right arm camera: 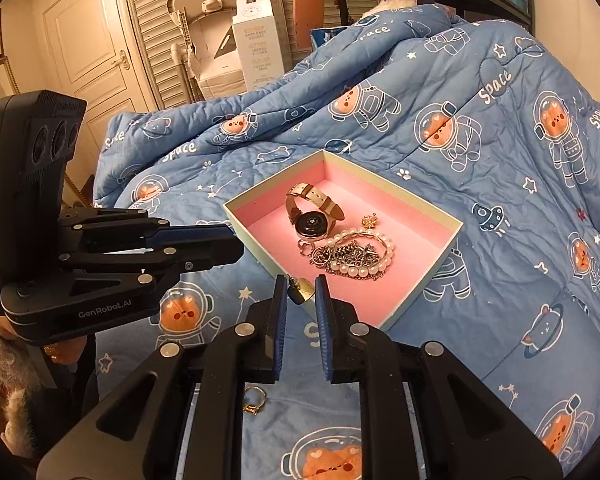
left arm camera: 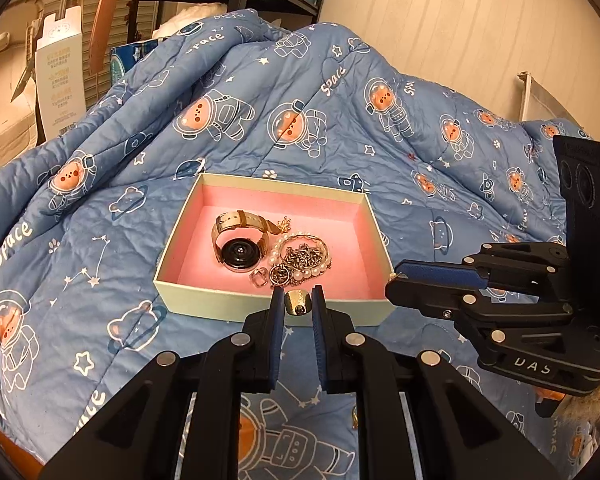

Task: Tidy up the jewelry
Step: 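Carry both held pieces over the pink box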

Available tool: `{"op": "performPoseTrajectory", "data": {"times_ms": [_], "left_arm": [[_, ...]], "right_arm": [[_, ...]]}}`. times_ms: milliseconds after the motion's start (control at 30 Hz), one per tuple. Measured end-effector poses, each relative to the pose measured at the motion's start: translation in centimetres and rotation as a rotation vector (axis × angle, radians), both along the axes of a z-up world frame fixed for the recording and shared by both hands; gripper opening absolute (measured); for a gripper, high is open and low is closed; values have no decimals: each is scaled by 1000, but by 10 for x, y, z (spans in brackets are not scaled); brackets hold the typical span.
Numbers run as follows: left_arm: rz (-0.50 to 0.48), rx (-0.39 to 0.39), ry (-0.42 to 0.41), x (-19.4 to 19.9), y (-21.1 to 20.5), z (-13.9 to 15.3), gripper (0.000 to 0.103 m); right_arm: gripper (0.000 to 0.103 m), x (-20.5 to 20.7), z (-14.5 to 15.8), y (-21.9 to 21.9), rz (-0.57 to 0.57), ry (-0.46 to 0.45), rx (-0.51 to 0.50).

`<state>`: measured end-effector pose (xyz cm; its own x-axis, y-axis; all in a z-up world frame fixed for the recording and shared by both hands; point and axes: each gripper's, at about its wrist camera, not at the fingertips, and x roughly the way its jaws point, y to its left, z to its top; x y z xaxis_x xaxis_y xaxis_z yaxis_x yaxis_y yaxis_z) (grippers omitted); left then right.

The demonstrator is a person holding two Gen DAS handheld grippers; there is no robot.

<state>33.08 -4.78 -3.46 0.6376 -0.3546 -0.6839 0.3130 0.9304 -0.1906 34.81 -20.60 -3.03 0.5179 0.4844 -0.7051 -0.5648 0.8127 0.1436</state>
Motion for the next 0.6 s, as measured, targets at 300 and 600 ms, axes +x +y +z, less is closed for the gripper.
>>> {"op": "performPoseTrajectory", "data": {"times_ms": [300,600], "left_arm": [[10,6,69,40,5,-10,13],[-2,61,161,77,-4,-28,13]], "right_arm": [[15,31,-10,7,-1,26,-51],[15,59,-25,25,22,52,-124]]}}
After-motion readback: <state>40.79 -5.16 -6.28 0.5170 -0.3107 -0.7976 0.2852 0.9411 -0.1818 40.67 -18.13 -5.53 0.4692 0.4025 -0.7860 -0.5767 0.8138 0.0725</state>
